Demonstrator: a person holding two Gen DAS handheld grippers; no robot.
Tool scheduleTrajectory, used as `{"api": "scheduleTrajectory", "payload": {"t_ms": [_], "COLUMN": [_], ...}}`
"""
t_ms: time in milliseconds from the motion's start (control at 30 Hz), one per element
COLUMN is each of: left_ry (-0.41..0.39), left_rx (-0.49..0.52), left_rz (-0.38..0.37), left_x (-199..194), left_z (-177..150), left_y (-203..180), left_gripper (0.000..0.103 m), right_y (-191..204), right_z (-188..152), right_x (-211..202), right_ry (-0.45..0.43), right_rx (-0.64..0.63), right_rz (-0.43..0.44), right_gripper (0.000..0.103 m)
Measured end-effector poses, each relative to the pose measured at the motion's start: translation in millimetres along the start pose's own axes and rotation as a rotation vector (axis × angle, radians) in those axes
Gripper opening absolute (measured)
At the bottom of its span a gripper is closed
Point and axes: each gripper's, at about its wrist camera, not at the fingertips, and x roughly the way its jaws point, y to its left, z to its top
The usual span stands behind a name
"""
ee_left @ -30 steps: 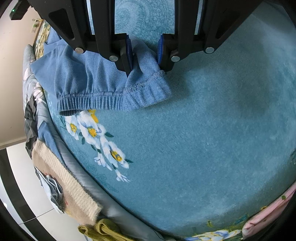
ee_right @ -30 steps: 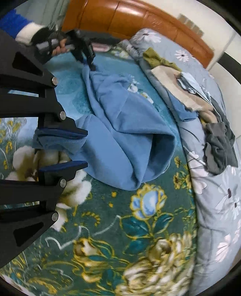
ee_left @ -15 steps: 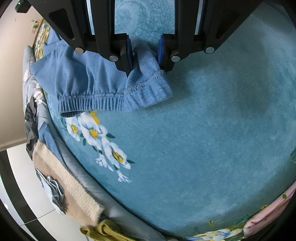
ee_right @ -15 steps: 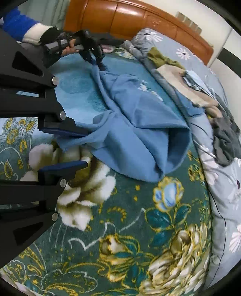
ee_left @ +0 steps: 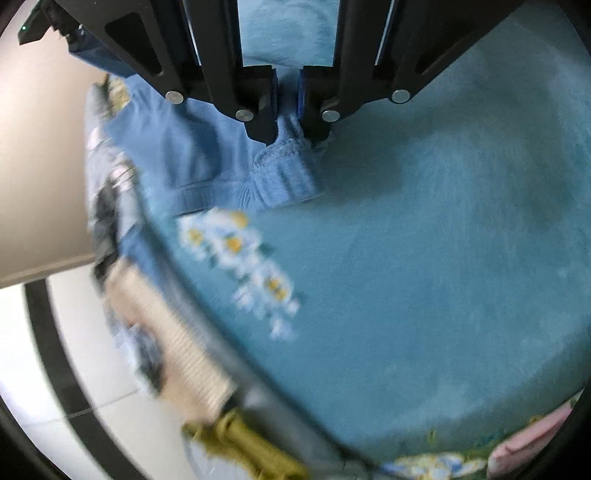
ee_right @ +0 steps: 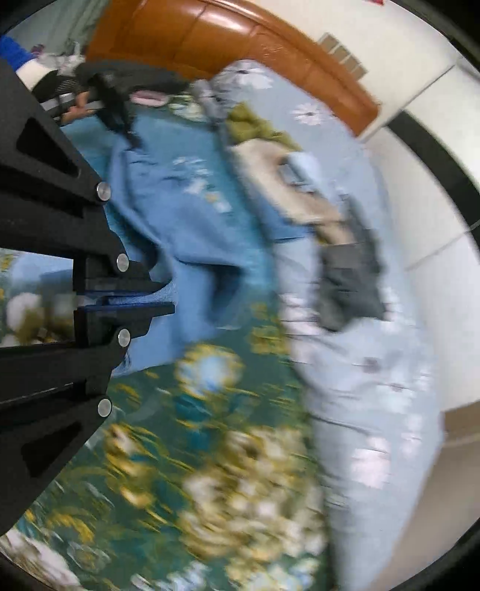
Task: Fold clothes
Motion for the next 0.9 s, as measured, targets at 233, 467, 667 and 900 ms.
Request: {"api": "scheduleTrajectory", "payload": {"t_ms": [233, 467, 667, 900], "left_ry": [-0.232, -0.249, -0.313, -0.179], "left_rx": [-0.017, -0.069, -0.002, -0.196], "left_rz": [-0.174, -0.167, -0.181, -0.045], "left_x": [-89.3, -109.4, -140.0, -99.4], "left_z": [18.2, 60.2, 73.5, 54.1], "left_y": [-14.4, -20.5, -34.4, 49.7], "left_gripper": [0.006, 0.006, 0.007, 0.007], "right_y": [17.1, 24.7, 30.2, -29.1], "right_z": [58.2, 87.2, 87.9, 10.9], "right_x": [-74.4, -76.8, -73.9, -41.7], "right_ry": [-0.247, -0.265, -0.308, -0.113], "right_rx": [-0.054, -0.074, -0.070, -0.043], "right_rz": [-0.044, -0.064, -0.056, -0.231], "right_gripper": [0.003, 0.003, 0.003, 0.003]}}
